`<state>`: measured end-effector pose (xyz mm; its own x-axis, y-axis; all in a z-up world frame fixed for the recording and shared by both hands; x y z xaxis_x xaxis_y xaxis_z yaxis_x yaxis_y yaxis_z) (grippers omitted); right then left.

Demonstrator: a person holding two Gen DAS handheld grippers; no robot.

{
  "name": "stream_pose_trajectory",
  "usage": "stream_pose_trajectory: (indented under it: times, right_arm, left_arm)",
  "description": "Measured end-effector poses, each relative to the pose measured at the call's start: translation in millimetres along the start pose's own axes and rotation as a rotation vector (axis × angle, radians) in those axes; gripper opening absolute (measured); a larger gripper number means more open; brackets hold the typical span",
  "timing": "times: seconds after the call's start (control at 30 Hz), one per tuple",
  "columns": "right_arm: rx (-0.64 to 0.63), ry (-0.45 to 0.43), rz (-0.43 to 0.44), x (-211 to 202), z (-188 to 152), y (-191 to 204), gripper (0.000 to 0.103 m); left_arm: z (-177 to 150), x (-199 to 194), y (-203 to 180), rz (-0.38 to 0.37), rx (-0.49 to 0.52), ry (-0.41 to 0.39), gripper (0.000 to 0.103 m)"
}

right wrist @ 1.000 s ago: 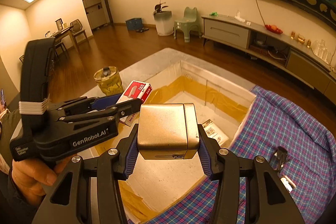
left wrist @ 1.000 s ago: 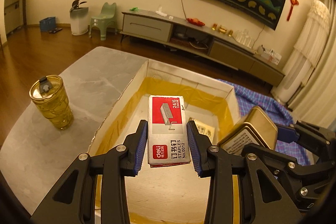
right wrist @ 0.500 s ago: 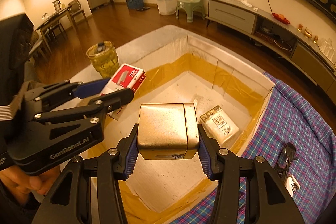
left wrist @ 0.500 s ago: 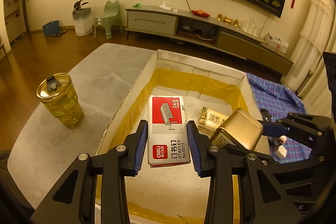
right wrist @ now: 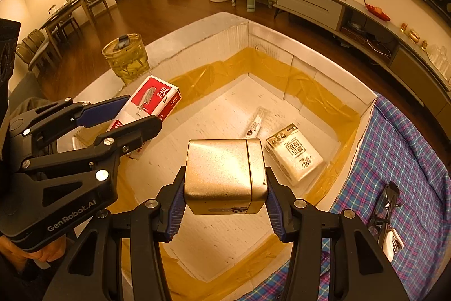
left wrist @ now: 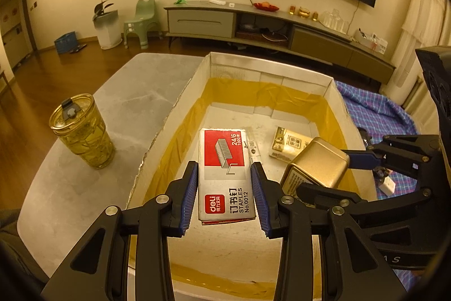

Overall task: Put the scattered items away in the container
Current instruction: 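Open the left tool to drop the staple box while the right tool drops the gold tin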

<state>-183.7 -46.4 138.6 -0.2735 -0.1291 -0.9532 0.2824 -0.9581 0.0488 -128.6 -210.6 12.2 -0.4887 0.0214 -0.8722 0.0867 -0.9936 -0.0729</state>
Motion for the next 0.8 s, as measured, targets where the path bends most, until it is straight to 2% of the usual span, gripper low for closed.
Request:
stream_pose_trajectory:
  times: [0.43,0.6,0.8]
  right_arm:
    - [-0.045,0.118,0.000,22.4,-1.4,3.6,0.052]
    - [-0.058,0.142,-0.020,28.5,-1.2,5.8,0.052]
    - [-0.060,0.139,-0.041,28.4,-0.7,6.2,0.052]
  left_arm:
    - [-5.0,14.1,1.7,0.023,0.032,0.068,0.040]
    - [-5.5,20.2,2.0,0.024,0.035,0.092,0.040]
    - [-5.2,28.8,9.7,0.020,-0.009,0.134,0.043]
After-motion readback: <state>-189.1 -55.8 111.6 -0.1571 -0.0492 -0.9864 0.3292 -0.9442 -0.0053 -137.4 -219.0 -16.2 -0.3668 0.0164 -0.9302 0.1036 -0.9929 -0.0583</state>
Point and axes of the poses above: each gripper's, at about its wrist camera, not at the fingertips, and x roughly the way its jaws point, y to its left, z to its top, the point moved 2 cm from there along x, roughly the way its jaws point, and after that the axes turned 14 degrees about y, right-handed, at the moved point
